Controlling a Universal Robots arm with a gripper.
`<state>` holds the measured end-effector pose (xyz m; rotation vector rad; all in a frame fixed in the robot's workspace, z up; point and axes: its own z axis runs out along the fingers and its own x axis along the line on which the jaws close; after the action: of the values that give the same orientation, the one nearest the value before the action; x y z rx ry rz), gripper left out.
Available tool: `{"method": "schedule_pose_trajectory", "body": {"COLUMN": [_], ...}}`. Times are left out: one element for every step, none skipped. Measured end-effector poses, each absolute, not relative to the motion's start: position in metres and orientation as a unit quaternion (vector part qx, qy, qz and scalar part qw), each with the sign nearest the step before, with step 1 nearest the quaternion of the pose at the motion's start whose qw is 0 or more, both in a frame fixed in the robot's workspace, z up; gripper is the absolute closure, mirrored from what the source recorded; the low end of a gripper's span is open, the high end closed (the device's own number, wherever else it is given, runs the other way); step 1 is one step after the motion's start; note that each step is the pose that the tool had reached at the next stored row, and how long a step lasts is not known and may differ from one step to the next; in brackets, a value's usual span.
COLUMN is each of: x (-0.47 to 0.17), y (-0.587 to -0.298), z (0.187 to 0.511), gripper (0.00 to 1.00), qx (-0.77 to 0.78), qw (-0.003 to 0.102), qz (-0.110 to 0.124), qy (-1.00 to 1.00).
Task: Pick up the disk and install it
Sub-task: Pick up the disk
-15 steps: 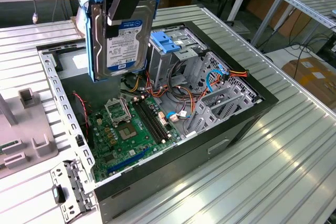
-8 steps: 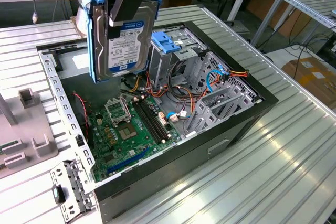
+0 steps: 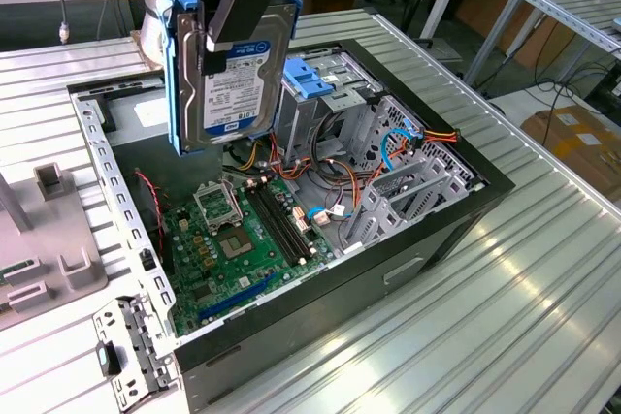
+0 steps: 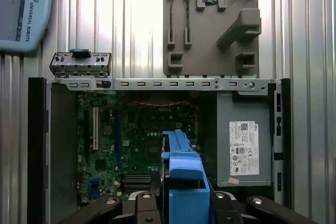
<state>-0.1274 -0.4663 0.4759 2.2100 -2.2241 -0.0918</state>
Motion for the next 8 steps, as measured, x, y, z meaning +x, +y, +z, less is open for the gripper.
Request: {"method": "schedule_pose_trajectory", "body": {"x": [-0.1271, -0.1269, -0.1265, -0.1263, -0.1262, -0.1259, -0.1257, -0.1254], "y": [-0.4670, -0.4675, -0.4685, -0.4690, -0.4695, -0.4702, -0.4706, -0.4712], "z": [0.4759, 0.4759, 0.4759, 0.4759, 0.4759, 0.4759, 0.4759, 0.4759], "gripper": [0.63, 0.63, 0.63, 0.63, 0.63, 0.63, 0.63, 0.63], "qx": [0.705, 0.705, 0.705, 0.705, 0.705, 0.705, 0.705, 0.705], "qw": [0.002, 0.002, 0.002, 0.002, 0.002, 0.002, 0.002, 0.002], "qz": [-0.029, -0.029, -0.029, -0.029, -0.029, -0.029, -0.029, -0.029], "qy": [-0.709, -0.709, -0.709, -0.709, -0.709, -0.709, -0.709, -0.709]}}
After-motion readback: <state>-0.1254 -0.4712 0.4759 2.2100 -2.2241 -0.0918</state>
